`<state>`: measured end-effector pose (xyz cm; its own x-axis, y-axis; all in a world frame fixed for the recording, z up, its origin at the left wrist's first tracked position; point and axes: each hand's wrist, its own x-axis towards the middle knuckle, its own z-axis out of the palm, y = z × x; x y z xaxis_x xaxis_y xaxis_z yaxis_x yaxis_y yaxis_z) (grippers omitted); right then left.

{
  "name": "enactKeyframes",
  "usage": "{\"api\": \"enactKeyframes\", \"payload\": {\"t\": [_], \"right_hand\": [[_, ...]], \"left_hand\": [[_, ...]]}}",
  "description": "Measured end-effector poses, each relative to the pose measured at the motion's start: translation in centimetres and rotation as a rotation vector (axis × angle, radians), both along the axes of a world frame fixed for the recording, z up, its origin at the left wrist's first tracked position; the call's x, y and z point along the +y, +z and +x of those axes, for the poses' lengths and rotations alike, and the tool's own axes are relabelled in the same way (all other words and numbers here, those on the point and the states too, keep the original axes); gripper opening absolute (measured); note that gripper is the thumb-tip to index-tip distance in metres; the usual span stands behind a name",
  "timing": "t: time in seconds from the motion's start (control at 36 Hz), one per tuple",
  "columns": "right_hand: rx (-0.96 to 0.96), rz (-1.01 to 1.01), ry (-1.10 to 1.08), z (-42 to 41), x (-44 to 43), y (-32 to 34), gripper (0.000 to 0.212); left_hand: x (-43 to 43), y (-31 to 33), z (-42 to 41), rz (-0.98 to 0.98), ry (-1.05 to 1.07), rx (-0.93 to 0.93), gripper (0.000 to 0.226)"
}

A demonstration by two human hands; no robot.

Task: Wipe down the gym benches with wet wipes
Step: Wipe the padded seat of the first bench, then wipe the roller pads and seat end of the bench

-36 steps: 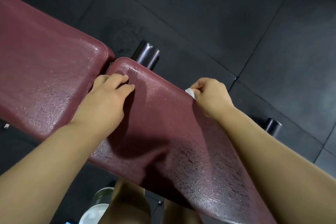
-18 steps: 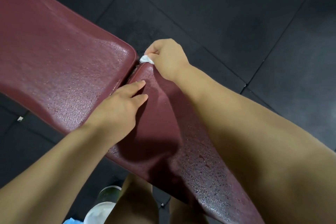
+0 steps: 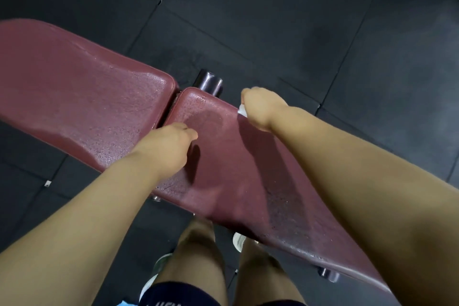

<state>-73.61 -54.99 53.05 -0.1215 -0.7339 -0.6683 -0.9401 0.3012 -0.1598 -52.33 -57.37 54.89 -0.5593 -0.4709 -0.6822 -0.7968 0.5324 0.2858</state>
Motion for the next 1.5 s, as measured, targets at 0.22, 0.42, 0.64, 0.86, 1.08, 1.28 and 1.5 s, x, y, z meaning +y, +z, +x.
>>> {"api": "enactKeyframes", "payload": {"t": [0.22,0.42,0.64,0.86,1.08,1.28,1.5], "right_hand": [[0.029,-0.049,-0.306,-4.1,8.9,4.6,0.014],[0.019,0.056,-0.383,-5.9,17.7,10.1,0.032],[-0.021,0.068,-0.682,-8.5,30.9,16.0,0.020],[-0.078,-0.076,-0.950,-10.6,47.3,20.2,0.038],[-0.031,-0.190,-1.057,-11.8,59.3,24.5,0.031],[0.209,-0.222,-1.069,-11.7,65.7,27.3,0.034],[0.270,-0.356,-1.379,-11.0,72.7,28.0,0.010]], "left_hand": [[3.3,5.2,-3.8,-0.028,-0.129,0.028,0.061],[7.8,9.0,-8.0,-0.038,-0.259,0.067,0.061],[16.4,13.0,-14.4,-0.142,-0.485,0.128,0.056],[28.0,15.5,-19.7,-0.215,-0.680,0.176,0.040],[38.4,18.6,-25.4,-0.187,-0.832,0.248,0.017],[44.5,21.4,-29.4,-0.092,-0.937,0.321,0.011],[50.6,21.4,-33.8,0.040,-1.008,0.330,0.021]]}}
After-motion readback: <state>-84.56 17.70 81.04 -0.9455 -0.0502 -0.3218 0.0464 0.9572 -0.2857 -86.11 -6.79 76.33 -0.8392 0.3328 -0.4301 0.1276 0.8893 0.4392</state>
